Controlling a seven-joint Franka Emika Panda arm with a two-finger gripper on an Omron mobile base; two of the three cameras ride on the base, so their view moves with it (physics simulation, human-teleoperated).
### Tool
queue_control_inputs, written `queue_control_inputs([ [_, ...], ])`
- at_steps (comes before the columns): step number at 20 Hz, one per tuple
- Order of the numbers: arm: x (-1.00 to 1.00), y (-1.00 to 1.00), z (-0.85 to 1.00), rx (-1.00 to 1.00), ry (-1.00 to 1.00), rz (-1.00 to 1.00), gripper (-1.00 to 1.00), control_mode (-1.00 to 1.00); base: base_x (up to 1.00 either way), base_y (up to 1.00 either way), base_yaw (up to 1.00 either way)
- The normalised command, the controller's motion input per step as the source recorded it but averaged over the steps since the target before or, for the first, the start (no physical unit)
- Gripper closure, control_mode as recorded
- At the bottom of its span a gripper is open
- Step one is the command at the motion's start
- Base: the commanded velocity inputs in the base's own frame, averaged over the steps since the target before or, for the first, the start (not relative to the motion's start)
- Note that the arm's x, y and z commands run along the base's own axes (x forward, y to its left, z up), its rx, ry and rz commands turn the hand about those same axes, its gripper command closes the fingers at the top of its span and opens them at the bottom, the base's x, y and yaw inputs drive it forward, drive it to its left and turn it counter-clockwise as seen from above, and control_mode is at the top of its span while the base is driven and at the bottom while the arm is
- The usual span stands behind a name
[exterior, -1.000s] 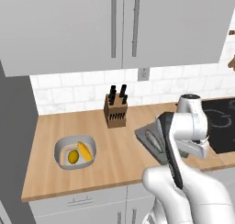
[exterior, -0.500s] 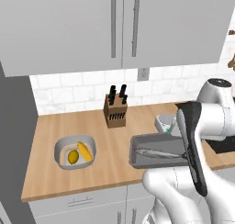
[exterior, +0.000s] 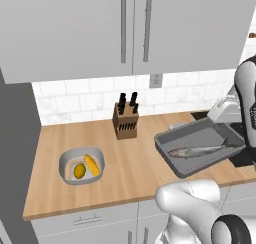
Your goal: Take the meat container that has the fish and place it on the second highest rack of the freezer. Then take the vegetable container that has the lemon and corn and place it on the highest rack of the freezer.
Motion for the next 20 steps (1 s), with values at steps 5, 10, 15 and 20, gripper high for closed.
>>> queue_control_inputs([
  [5, 0.00, -0.02, 0.37, 0.07, 0.01, 0.07, 1.00, -1.00, 0.00, 0.00, 0.00],
  [10, 0.00, 0.00, 0.00, 0.00, 0.00, -0.10, 1.00, -1.00, 0.00, 0.00, 0.00],
  [15, -0.07, 0.00, -0.08, 0.00, 0.00, 0.00, 1.00, 1.00, -0.13, 0.00, 0.01],
  [20, 0.00, 0.00, 0.00, 0.00, 0.00, 0.00, 1.00, 1.00, -0.81, 0.00, 0.09],
])
